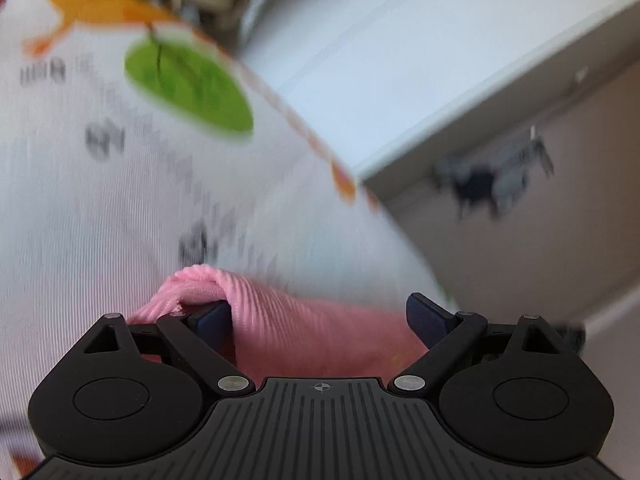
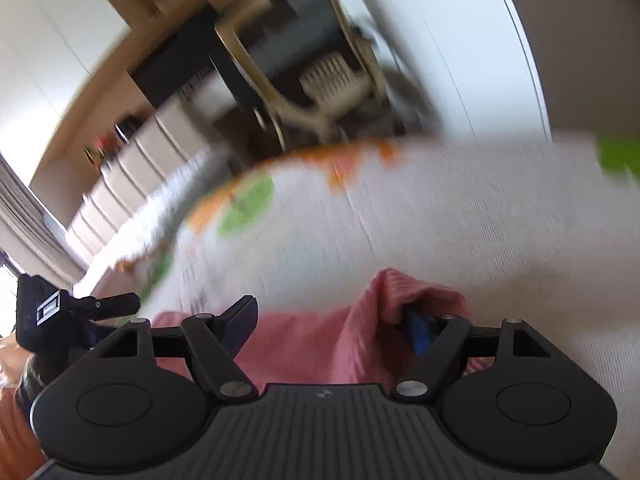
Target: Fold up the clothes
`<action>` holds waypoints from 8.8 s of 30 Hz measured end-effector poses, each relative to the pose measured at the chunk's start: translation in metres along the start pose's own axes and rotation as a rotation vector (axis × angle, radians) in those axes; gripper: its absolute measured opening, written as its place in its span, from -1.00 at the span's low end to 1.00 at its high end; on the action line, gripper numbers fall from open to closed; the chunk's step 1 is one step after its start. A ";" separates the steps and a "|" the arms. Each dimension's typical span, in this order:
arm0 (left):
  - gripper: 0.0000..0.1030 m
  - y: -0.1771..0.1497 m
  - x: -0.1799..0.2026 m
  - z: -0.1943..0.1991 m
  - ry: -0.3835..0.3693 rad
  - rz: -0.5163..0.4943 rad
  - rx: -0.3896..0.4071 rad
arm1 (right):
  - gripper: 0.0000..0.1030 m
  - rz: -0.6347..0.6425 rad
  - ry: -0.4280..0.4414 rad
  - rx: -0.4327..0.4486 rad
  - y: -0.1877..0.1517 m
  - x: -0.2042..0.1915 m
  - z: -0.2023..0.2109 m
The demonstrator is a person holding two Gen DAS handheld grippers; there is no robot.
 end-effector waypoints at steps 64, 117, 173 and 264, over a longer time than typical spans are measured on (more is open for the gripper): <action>0.31 -0.164 0.054 0.053 0.323 -1.008 -0.035 | -0.15 0.946 -0.358 -0.073 -0.128 -0.083 0.070; 0.84 -0.155 0.048 0.026 0.131 -0.649 -0.157 | 0.21 -0.420 0.049 0.069 -0.083 0.060 0.083; 0.99 -0.089 0.034 -0.027 0.162 -0.513 0.031 | 0.62 0.385 -0.229 -0.051 -0.014 -0.056 -0.059; 0.83 -0.092 0.074 -0.094 0.117 -0.287 -0.130 | 0.09 0.486 -0.371 0.281 0.001 -0.075 0.069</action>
Point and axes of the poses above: each gripper's, at about its wrist camera, not at the fingertips, and z roughly against the way its jaws point, x to its right, y to its top, the point moved 3 cm from there along -z, roughly the way its jaws point, and after that the axes turned 7 degrees about z, right-handed, at the moved point
